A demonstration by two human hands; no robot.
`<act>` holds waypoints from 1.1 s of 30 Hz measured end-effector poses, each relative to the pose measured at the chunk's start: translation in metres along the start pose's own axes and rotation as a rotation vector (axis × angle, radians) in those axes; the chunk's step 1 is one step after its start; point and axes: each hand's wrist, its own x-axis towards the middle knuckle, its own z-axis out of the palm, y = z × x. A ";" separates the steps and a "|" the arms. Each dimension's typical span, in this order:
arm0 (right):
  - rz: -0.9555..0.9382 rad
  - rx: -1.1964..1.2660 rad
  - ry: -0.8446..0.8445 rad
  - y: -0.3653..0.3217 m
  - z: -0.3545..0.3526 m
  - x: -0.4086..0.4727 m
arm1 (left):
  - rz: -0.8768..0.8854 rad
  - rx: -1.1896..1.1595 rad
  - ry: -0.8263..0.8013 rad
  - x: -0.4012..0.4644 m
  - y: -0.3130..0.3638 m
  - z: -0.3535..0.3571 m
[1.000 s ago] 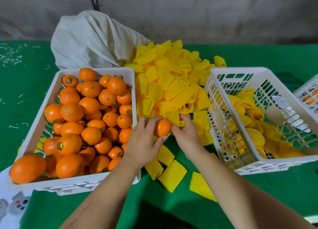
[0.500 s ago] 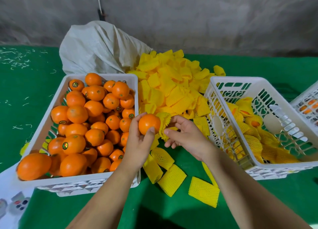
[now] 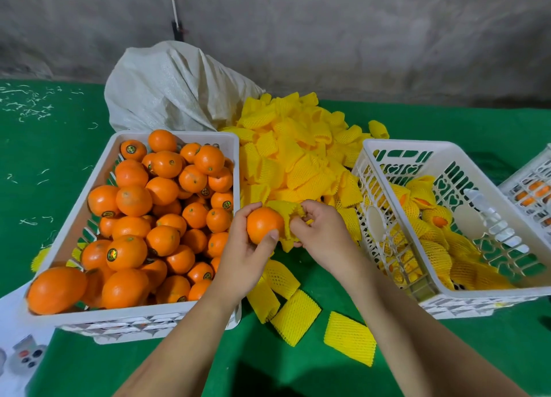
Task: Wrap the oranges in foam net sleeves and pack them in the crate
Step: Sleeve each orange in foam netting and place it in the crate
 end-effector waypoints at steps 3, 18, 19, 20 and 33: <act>0.023 -0.055 0.132 0.008 0.005 0.006 | -0.021 -0.050 -0.049 -0.002 0.004 0.001; -0.256 -0.397 0.113 0.012 0.006 0.015 | 0.050 0.201 -0.219 0.004 0.003 -0.001; -0.266 -0.379 0.118 0.012 0.004 0.017 | 0.031 0.187 -0.204 0.004 0.002 0.000; -0.276 -0.356 0.124 0.012 0.002 0.018 | 0.018 0.175 -0.177 0.004 0.001 0.002; -0.755 -0.584 0.174 -0.006 0.005 -0.016 | 0.061 0.143 0.162 0.010 -0.006 0.006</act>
